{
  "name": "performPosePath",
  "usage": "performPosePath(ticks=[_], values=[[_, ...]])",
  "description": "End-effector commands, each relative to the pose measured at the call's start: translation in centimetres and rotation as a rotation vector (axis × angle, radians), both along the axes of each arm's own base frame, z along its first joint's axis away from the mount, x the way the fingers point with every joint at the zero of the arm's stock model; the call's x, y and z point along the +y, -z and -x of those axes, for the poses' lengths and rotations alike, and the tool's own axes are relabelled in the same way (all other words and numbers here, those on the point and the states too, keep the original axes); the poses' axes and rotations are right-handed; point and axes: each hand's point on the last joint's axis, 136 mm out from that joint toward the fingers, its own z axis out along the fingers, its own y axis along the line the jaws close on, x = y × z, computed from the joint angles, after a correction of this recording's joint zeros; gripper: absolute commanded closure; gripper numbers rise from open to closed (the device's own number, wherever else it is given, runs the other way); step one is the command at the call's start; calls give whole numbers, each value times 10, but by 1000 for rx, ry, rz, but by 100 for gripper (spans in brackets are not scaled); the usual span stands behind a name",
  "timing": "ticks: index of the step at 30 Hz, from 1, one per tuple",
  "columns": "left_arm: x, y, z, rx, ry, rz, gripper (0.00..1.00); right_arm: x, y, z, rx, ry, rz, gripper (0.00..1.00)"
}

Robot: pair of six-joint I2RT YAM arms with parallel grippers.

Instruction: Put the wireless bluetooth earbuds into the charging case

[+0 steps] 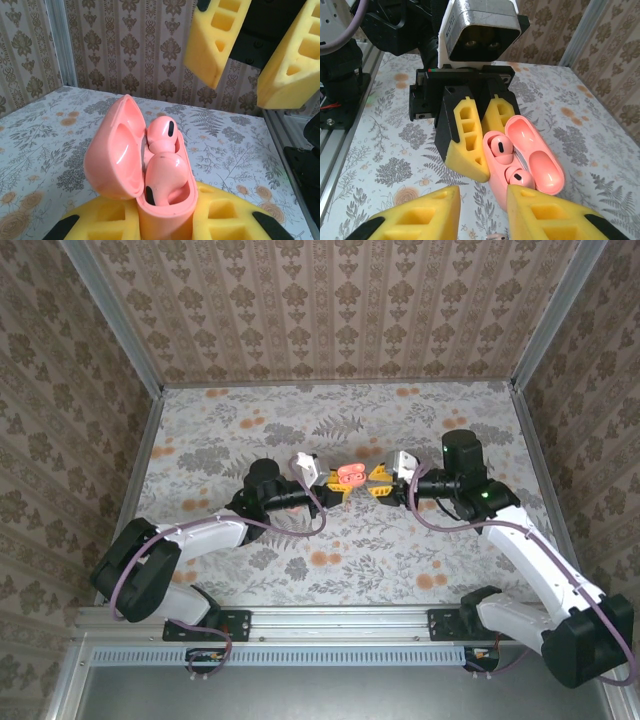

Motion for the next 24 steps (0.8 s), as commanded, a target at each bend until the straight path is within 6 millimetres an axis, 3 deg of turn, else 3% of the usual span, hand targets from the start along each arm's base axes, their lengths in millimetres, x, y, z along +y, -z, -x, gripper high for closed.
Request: performPosePath(ticks=[1, 24], values=[[0, -22, 5, -59, 31, 50, 84, -4, 8, 0, 16, 21, 26, 68], [-1, -24, 6, -61, 42, 53, 84, 11, 13, -10, -4, -21, 36, 68]])
